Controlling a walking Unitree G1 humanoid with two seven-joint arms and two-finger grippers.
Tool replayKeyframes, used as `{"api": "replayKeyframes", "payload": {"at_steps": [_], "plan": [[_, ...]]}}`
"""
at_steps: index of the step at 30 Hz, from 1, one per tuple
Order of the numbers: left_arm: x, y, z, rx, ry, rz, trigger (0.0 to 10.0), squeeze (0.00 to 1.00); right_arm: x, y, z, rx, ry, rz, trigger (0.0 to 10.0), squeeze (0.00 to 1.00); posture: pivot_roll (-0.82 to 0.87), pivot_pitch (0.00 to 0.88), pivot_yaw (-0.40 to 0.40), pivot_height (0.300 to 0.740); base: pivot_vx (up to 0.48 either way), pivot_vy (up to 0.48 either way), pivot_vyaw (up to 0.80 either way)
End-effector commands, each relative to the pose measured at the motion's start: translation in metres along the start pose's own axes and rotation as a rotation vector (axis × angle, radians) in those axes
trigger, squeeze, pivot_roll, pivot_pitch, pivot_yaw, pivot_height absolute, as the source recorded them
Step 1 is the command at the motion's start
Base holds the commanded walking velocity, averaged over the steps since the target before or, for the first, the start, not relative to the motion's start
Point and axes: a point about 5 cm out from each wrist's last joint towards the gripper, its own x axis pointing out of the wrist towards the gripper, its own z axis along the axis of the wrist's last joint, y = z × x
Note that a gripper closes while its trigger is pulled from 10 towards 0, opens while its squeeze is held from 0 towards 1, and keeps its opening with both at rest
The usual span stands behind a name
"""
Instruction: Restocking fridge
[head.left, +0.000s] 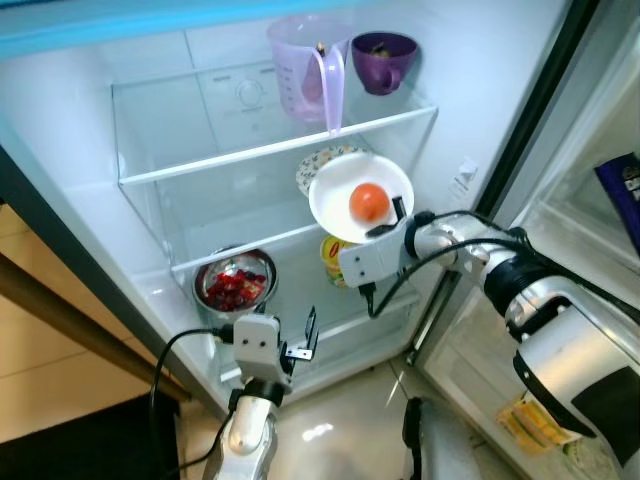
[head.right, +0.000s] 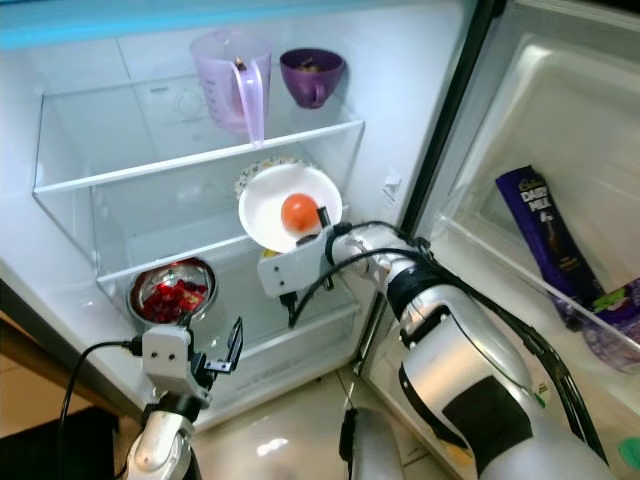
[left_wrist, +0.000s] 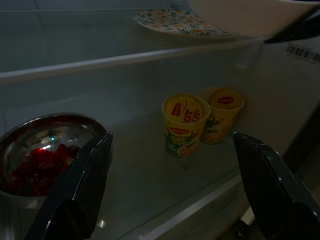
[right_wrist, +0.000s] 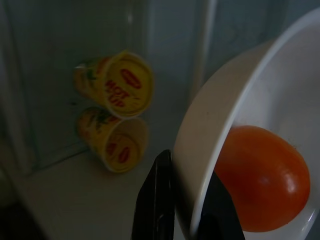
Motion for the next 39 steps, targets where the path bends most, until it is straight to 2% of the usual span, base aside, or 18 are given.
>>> {"api": "replayKeyframes", "payload": {"at_steps": [1, 12, 18, 28, 31, 39], "plan": [[-0.005, -0.010, -0.003, -0.025, 0.030, -0.003, 10.0, 0.00, 0.001, -0.007, 0.004, -0.009, -0.001, -0.031, 10.0, 0.00, -0.02, 0.274, -0.025, 0.480, 0.000, 0.000, 0.00], [0.004, -0.014, 0.018, -0.027, -0.015, -0.025, 10.0, 0.00, 0.005, -0.013, 0.009, -0.034, 0.027, -0.055, 10.0, 0.00, 0.00, 0.299, -0.026, 0.480, 0.000, 0.000, 0.00], [0.006, -0.019, 0.038, -0.023, -0.065, -0.049, 10.0, 0.00, 0.004, -0.020, 0.008, -0.043, 0.053, -0.084, 10.0, 0.00, 0.02, 0.346, -0.026, 0.480, 0.000, 0.000, 0.00], [0.009, -0.021, 0.057, -0.024, -0.100, -0.057, 10.0, 0.00, 0.000, -0.027, 0.003, -0.044, 0.074, -0.112, 10.0, 0.00, 0.03, 0.391, -0.023, 0.480, 0.000, 0.000, 0.00], [0.010, -0.023, 0.064, -0.027, -0.108, -0.063, 10.0, 0.00, -0.005, -0.042, 0.002, -0.057, 0.082, -0.169, 10.0, 0.00, 0.03, 0.412, -0.019, 0.480, 0.000, 0.000, 0.00], [0.006, -0.029, 0.070, -0.033, -0.102, -0.085, 10.0, 0.00, -0.009, -0.059, 0.007, -0.074, 0.069, -0.214, 10.0, 0.00, 0.04, 0.437, -0.016, 0.480, 0.000, 0.000, 0.00]]}}
